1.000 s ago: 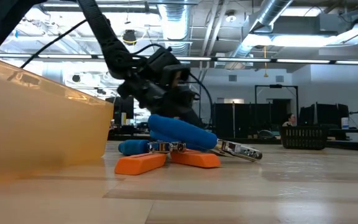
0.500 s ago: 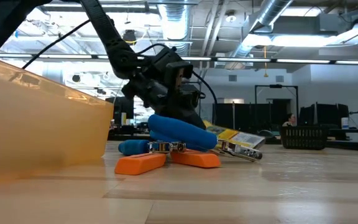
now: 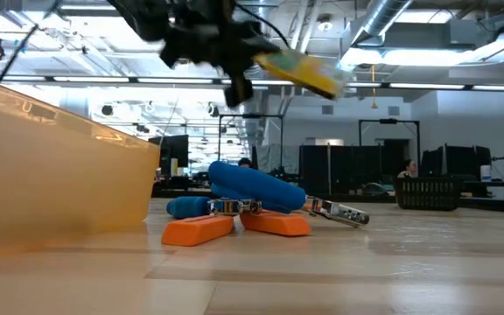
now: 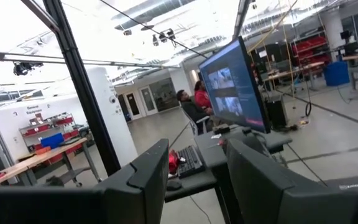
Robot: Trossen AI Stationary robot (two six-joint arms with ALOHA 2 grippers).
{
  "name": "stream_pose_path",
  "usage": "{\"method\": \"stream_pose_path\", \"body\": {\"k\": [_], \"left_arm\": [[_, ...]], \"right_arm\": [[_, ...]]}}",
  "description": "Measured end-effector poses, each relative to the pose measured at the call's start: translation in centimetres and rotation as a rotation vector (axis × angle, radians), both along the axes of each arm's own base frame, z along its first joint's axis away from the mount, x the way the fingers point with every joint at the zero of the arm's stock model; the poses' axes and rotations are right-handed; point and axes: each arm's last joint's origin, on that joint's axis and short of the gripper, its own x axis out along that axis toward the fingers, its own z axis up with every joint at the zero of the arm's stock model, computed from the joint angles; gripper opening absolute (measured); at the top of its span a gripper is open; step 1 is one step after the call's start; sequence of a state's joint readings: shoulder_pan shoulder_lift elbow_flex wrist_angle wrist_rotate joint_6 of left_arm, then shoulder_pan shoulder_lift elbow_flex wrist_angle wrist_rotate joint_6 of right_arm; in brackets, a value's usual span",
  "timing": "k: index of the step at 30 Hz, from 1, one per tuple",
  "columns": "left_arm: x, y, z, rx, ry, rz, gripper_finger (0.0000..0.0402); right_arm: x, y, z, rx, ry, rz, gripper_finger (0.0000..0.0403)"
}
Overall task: Pick & Place School Supplies
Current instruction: Put the yellow crayon box into the orange bin, then put the bottom blue hole puncher into the top black bin
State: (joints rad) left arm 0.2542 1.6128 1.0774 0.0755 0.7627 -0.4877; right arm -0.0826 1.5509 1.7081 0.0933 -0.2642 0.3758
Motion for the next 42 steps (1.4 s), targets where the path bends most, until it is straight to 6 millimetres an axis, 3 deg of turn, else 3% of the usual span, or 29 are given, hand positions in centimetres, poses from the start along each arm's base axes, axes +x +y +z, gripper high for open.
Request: {"method": "stream_pose_path", "body": {"k": [9,13,18,25,30,37,42], "left_arm": [[-7.5,-4.9,4.0,0.129,0.207,-0.164,0.0000],[-10.1,-7.2,4.6,0.106,0.256,-0.181,0.0000],[-12.5,-10.0,2.6,0.060,0.373,-0.198,0.0000],[-15.2,-12.4,-3.3,0.072,0.599,-0.249,0.0000],[-15.6,-13.0,-5.0,0.029,0.616,-0.270,0.0015],[-14.6,-13.2,-4.2,-0.042,0.524,-0.246,0.0080],[-13.8,-13.0,-2.4,-0.147,0.393,-0.234,0.0120]], "right_arm": [[0.0,0.6,0.2,-0.016,0.002,0.012,0.0154],[0.0,0.8,0.1,-0.016,0.009,0.019,0.0154],[0.0,1.1,0.0,-0.015,0.018,0.028,0.0154],[0.1,1.5,-0.1,-0.017,0.032,0.038,0.0154],[0.1,1.5,-0.3,-0.015,0.048,0.036,0.0154],[0.1,1.2,-0.3,-0.015,0.049,0.030,0.0154],[0.2,1.1,-0.9,-0.021,0.107,0.029,0.0154]]}}
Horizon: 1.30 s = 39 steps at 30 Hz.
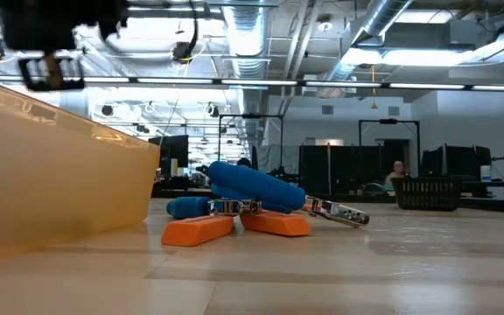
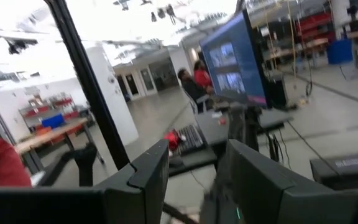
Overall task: Pick & Place School Supplies
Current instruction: Put the bottom blue hole puncher into the top black bin
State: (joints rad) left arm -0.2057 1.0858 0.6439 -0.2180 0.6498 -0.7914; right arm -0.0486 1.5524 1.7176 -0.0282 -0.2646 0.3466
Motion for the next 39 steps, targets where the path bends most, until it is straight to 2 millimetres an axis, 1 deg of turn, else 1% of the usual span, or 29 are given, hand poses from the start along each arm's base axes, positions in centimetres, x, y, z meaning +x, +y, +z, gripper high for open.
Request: {"method": "stream_pose_path", "body": {"k": [4,8,11,13,16,20,23,28,31,35,39], "left_arm": [[0.5,1.0,2.8,-0.072,-0.181,0.060,0.0130],[0.6,2.6,5.7,-0.136,-0.371,0.152,0.0127],[0.3,3.7,7.4,-0.159,-0.489,0.213,0.0120],[0.0,4.5,8.5,-0.155,-0.566,0.252,0.0116],[-0.6,5.7,9.9,-0.134,-0.695,0.339,0.0108],[-2.0,7.2,11.8,-0.062,-0.892,0.451,0.0099],[-3.3,8.3,12.4,-0.003,-0.957,0.537,0.0094],[-5.3,9.5,13.4,0.051,-1.032,0.629,0.0092],[-6.4,9.8,13.9,0.071,-1.072,0.664,0.0092],[-7.5,10.2,14.3,0.093,-1.096,0.702,0.0092],[-7.8,10.7,14.3,0.114,-1.094,0.737,0.0092]], "right_arm": [[0.1,0.0,-1.5,-0.009,0.155,0.001,0.0154],[0.3,0.4,-4.3,-0.006,0.405,0.012,0.0154],[0.7,1.0,-6.7,-0.034,0.596,0.010,0.0154],[1.1,1.5,-8.8,-0.059,0.745,0.023,0.0154],[1.8,2.2,-11.6,-0.099,0.903,0.050,0.0154],[2.9,2.5,-15.1,-0.123,1.002,0.071,0.0154],[3.8,2.2,-17.3,-0.134,1.052,0.078,0.0154],[4.7,1.8,-21.9,-0.116,1.156,0.132,0.0154],[5.1,2.5,-24.3,-0.082,1.182,0.196,0.0154],[5.5,3.7,-25.8,-0.052,1.155,0.233,0.0154],[5.6,4.8,-26.5,-0.032,1.130,0.240,0.0154]]}}
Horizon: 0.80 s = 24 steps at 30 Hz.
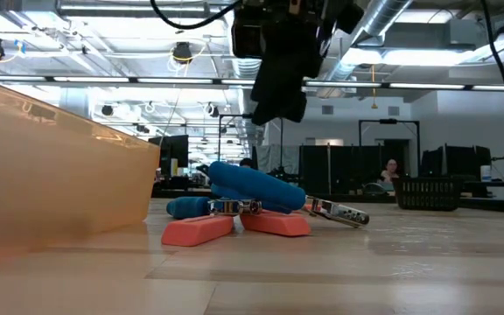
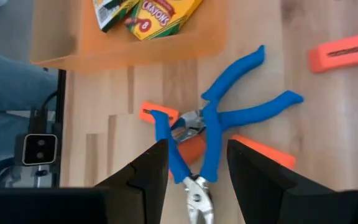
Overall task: Pick & Place School Supplies
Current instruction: Put the bottom blue hole puncher into the top black bin
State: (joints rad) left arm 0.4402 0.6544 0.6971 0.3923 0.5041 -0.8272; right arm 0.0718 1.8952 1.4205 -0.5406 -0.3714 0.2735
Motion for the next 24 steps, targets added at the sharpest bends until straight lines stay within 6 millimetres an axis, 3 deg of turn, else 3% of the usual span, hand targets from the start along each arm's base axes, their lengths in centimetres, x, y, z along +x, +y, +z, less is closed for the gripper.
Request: {"method": "stream_pose_path", "body": {"k": [8,10,24], "left_arm": [[1.1,0.7,-0.7,-0.040,0.056,-0.008,0.0092],[1.5,0.7,-1.0,-0.052,0.077,-0.024,0.0092],[2.5,1.1,-1.5,-0.075,0.114,-0.051,0.0092]], "right_arm": [[0.6,1.3,-2.4,0.004,0.046,0.016,0.0154],[1.5,1.7,-3.0,0.017,0.002,0.012,0.0154],[2.1,1.6,-5.2,0.029,0.026,0.028,0.0154]]}}
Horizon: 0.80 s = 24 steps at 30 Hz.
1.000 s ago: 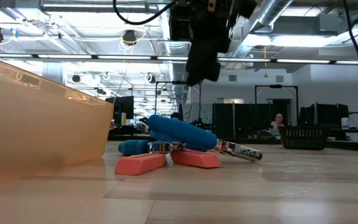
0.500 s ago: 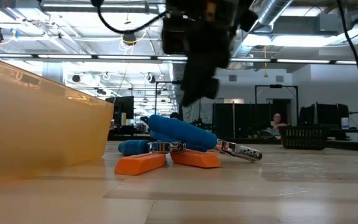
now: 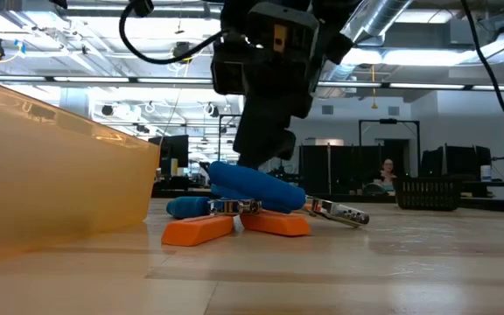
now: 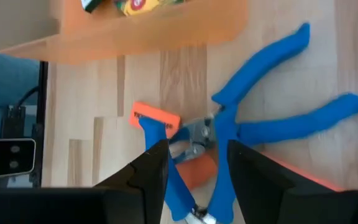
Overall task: Pick & Place School Supplies
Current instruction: Put the bottom blue hole puncher into the top black bin
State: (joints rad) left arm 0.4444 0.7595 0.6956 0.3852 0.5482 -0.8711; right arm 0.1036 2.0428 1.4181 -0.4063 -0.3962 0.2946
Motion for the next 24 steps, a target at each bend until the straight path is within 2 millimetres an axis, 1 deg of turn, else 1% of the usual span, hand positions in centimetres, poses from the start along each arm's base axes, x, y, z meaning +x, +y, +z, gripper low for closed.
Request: {"method": "stream_pose_path", "body": {"k": [3,7,15,17,20,24], "left_arm": [[0.1,0.0,-0.1,-0.003,0.005,0.000,0.0092],[0.1,0.0,0.0,-0.002,0.004,0.000,0.0092],[0.1,0.0,0.0,-0.003,0.004,0.000,0.0092],[0.1,0.0,0.0,-0.003,0.004,0.000,0.0092],[0.0,0.0,0.0,-0.003,0.004,0.000,0.0092],[0.0,0.0,0.0,-0.003,0.004,0.000,0.0092]], "right_arm": [[0.0,0.0,-0.5,-0.004,0.018,0.003,0.0154],[0.1,-0.1,-0.3,-0.008,0.000,0.009,0.0154],[0.2,-0.9,-0.3,-0.010,-0.011,-0.009,0.0154],[0.2,-1.0,-0.7,-0.006,-0.023,-0.019,0.0154],[-0.4,-1.2,-1.8,0.009,0.006,-0.048,0.0154],[-1.0,-1.1,-2.9,0.023,0.019,-0.064,0.0154]]}}
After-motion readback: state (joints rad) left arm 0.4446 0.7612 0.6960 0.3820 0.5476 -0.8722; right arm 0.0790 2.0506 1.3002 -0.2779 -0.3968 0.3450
